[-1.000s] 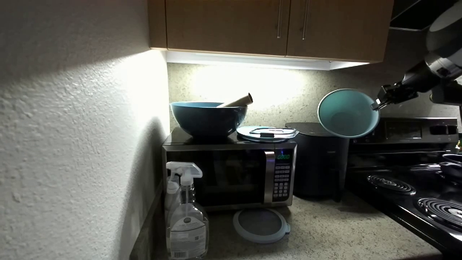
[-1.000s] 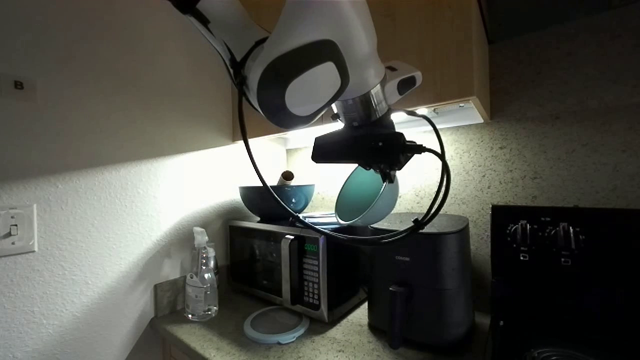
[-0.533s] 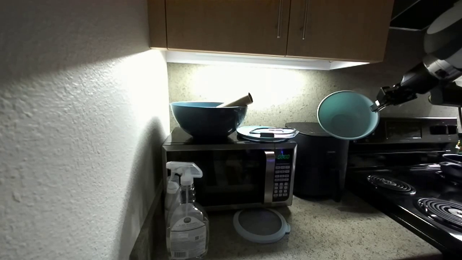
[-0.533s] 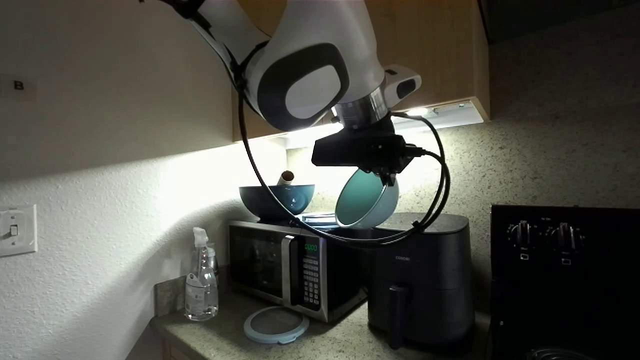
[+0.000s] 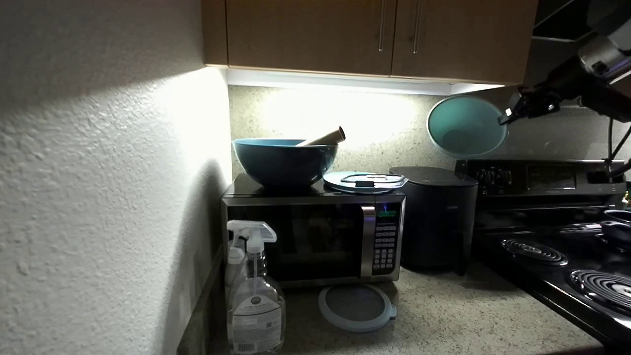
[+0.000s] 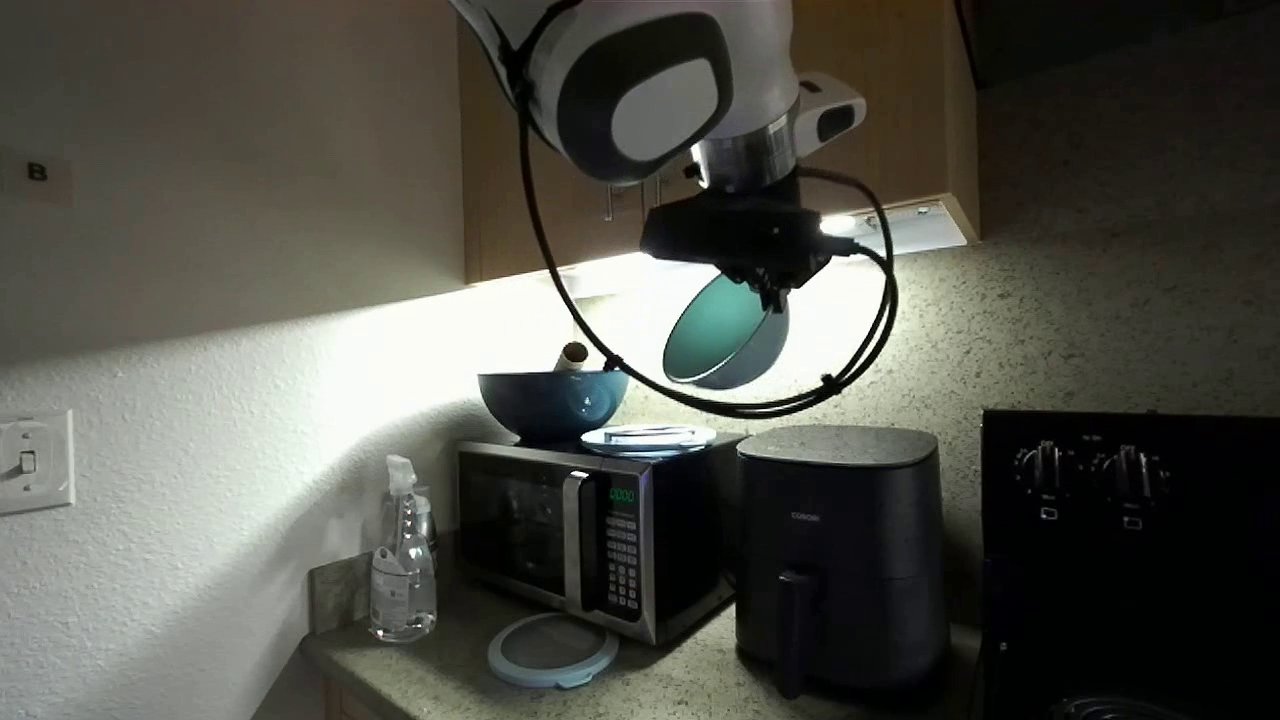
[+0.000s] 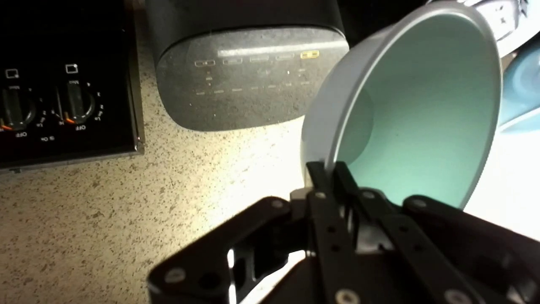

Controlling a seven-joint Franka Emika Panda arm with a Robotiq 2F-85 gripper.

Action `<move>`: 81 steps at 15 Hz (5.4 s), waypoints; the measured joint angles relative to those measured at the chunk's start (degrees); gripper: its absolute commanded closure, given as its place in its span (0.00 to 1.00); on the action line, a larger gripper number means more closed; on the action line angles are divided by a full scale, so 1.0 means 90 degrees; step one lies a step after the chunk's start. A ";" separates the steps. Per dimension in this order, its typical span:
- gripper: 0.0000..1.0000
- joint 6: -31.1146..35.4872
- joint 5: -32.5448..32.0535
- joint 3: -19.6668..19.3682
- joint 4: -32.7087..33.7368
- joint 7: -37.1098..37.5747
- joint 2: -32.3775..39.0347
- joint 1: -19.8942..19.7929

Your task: Pick up the bowl and put it on top of the air fryer

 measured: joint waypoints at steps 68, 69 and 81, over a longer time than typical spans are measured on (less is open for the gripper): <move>0.98 -0.4987 0.1243 0.1223 0.4788 0.3681 0.4406 -0.2913; 0.98 -0.4883 0.1243 0.1229 0.4820 0.3681 0.4444 -0.2913; 0.98 -0.4970 0.1262 0.1574 0.6411 0.4720 0.5466 -0.3216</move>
